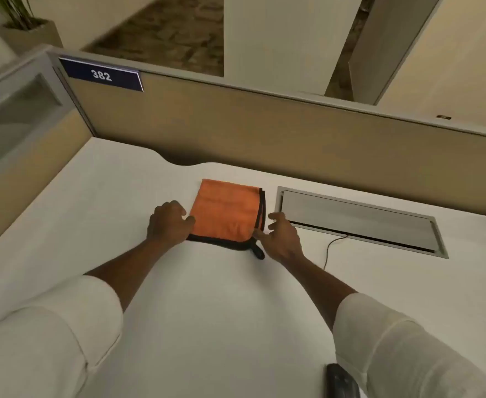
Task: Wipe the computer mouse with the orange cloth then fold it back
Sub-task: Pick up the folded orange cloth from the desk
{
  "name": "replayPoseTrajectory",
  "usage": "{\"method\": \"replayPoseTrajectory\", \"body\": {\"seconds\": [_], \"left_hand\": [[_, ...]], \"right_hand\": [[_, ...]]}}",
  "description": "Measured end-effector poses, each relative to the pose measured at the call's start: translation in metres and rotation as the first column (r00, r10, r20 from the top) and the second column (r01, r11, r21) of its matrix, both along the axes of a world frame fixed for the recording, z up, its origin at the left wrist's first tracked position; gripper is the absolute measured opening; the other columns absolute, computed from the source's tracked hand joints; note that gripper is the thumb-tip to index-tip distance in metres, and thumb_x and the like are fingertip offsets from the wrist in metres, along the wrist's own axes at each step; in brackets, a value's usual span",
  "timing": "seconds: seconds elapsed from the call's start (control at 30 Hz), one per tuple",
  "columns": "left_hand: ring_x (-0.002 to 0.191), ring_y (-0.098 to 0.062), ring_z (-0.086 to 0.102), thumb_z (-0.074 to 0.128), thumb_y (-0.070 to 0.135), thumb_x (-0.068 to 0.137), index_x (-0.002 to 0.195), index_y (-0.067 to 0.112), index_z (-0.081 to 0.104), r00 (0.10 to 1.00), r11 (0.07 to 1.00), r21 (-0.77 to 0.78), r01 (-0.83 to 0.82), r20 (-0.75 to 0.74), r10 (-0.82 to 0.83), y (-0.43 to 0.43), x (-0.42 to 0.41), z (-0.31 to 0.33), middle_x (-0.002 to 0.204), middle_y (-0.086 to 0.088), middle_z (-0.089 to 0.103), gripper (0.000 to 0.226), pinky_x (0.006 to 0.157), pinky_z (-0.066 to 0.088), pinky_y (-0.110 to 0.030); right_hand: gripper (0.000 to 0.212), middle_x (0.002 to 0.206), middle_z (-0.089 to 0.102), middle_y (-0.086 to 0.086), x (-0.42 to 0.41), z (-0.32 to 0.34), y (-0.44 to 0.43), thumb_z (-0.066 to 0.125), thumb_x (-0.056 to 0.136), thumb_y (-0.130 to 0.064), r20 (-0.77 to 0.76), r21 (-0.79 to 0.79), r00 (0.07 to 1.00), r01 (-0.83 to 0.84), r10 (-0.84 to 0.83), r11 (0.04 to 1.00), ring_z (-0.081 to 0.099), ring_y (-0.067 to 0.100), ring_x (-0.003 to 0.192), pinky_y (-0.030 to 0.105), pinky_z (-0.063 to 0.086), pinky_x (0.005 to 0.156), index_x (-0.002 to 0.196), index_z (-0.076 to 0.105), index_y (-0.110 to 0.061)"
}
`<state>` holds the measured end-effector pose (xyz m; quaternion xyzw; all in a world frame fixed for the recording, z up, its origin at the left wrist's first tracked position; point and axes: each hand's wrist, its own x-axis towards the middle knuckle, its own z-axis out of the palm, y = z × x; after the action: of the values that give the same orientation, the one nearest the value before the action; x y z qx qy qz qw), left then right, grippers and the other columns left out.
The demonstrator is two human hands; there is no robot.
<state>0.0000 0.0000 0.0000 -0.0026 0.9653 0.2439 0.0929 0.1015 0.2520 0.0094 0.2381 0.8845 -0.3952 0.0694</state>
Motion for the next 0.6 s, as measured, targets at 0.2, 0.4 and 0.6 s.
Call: {"method": "replayPoseTrajectory", "body": {"seconds": [0.2,0.4,0.6], "left_hand": [[0.112,-0.036,0.069,0.078,0.040,0.094,0.116,0.008,0.069,0.993,0.985,0.153,-0.086,0.099,0.071,0.018,-0.025,-0.006,0.119,-0.013,0.074,0.040,0.098,0.059,-0.046],[0.102,-0.037,0.072,0.078,0.032,0.096,0.106,0.001,0.075,0.974,0.962,0.211,-0.175,0.182,0.137,0.029,-0.043,-0.018,0.110,-0.016,0.077,0.033,0.096,0.062,-0.048],[0.104,-0.033,0.072,0.079,0.029,0.094,0.101,0.006,0.078,0.944,0.937,0.296,-0.186,0.319,0.087,0.024,-0.049,-0.022,0.107,-0.010,0.077,0.024,0.089,0.060,-0.041]], "right_hand": [[0.076,0.131,0.067,0.009,-0.045,-0.016,-0.008,0.079,0.089,-0.047,0.075,-0.096,0.972,0.230,-0.223,0.969,0.067,0.033,0.115,0.051,0.059,0.097,0.149,0.047,-0.011],[0.041,0.094,0.054,-0.003,-0.072,-0.034,-0.011,0.086,0.084,-0.034,0.095,-0.085,0.951,0.304,-0.296,0.949,0.057,0.022,0.088,0.037,0.053,0.077,0.103,0.051,-0.023],[0.045,0.097,0.060,0.000,-0.077,-0.045,-0.021,0.090,0.079,-0.022,0.175,-0.065,0.939,0.311,-0.296,0.948,0.067,0.027,0.091,0.042,0.063,0.081,0.104,0.052,-0.021]]}}
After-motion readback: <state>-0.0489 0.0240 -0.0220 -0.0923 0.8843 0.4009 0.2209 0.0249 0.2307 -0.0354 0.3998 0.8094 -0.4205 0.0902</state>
